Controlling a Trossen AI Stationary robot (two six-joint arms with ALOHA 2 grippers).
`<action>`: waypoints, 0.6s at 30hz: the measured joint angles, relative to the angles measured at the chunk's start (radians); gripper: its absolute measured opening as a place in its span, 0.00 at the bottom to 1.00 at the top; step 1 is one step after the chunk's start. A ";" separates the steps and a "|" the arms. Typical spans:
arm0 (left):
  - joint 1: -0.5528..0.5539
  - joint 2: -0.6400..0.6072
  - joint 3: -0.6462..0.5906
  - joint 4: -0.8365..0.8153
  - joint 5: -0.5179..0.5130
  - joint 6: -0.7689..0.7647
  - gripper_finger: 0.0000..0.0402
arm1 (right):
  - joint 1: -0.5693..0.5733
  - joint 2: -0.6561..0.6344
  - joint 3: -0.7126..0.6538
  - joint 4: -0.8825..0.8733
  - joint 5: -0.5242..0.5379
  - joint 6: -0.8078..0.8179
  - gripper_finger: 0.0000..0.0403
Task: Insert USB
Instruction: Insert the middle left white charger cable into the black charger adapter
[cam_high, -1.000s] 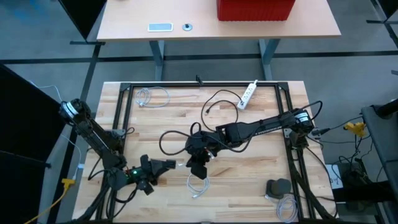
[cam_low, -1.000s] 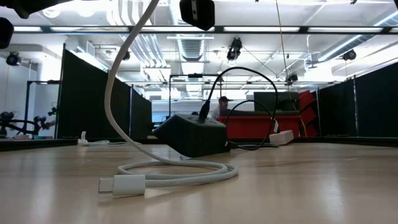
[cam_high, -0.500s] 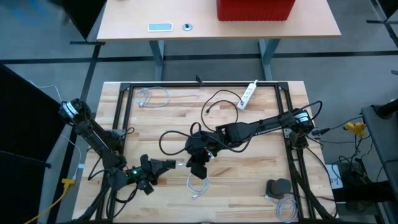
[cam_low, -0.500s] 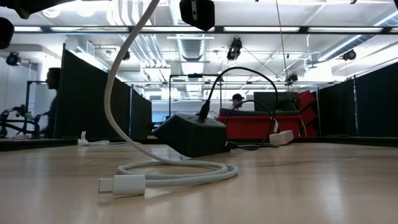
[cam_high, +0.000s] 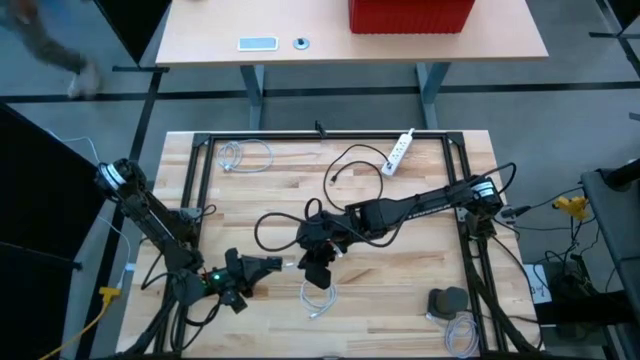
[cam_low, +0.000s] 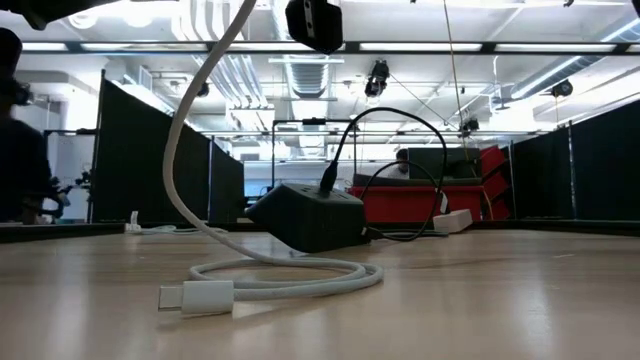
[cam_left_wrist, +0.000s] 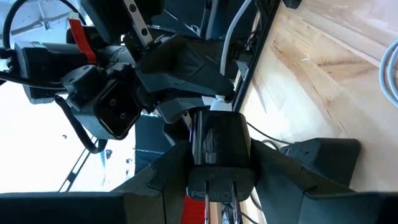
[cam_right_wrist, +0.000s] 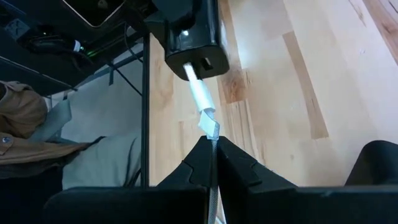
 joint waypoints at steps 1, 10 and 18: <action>0.000 0.000 0.000 0.000 0.000 0.000 0.36 | 0.001 0.000 0.000 0.003 0.000 0.000 0.00; 0.001 0.000 0.000 0.000 0.000 0.000 0.36 | 0.006 0.000 0.000 0.026 -0.008 -0.009 0.00; 0.002 0.000 0.000 0.002 0.002 -0.001 0.36 | 0.005 0.001 0.000 0.052 -0.025 -0.029 0.00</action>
